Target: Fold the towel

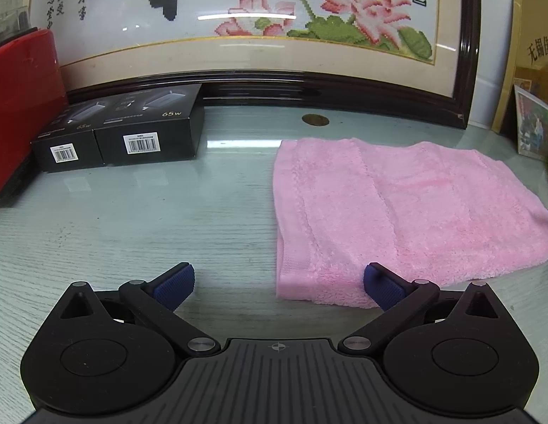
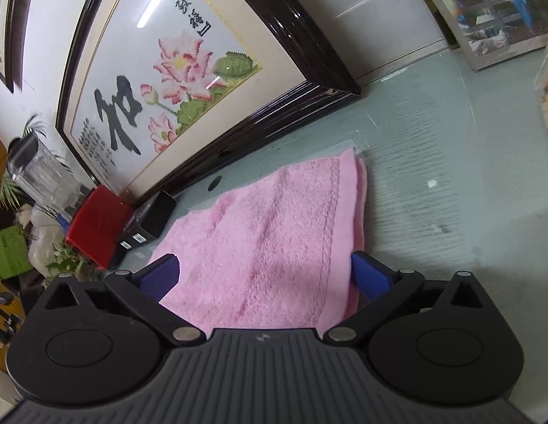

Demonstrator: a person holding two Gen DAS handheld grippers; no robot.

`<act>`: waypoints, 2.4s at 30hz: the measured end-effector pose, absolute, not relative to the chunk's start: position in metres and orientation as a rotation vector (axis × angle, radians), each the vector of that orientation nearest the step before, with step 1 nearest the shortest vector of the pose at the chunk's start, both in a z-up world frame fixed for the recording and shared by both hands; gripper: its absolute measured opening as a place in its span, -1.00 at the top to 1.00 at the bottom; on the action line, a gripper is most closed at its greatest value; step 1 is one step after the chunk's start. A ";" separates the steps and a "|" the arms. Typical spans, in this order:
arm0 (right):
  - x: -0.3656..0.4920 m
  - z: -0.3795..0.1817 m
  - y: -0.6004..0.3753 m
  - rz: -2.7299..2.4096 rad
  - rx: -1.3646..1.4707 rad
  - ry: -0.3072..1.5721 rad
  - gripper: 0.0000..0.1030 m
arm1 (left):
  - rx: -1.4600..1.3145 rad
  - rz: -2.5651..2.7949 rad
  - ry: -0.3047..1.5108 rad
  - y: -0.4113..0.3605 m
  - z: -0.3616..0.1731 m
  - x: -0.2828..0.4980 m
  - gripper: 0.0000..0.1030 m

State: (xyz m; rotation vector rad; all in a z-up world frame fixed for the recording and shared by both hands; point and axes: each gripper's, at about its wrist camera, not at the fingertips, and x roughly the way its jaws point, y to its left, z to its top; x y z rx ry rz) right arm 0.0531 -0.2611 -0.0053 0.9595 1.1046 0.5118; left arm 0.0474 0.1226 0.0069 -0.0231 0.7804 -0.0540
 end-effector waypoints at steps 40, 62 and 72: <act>0.050 0.064 -0.227 0.309 0.514 1.062 0.93 | 0.017 -0.084 0.755 0.111 0.005 0.048 -1.00; 0.110 0.092 -0.017 0.658 0.495 1.234 0.76 | -0.038 0.148 0.795 0.150 0.009 0.054 -1.00; 0.096 0.122 -0.034 0.751 0.448 1.074 -0.44 | -0.002 0.144 0.778 0.144 0.008 0.053 -1.00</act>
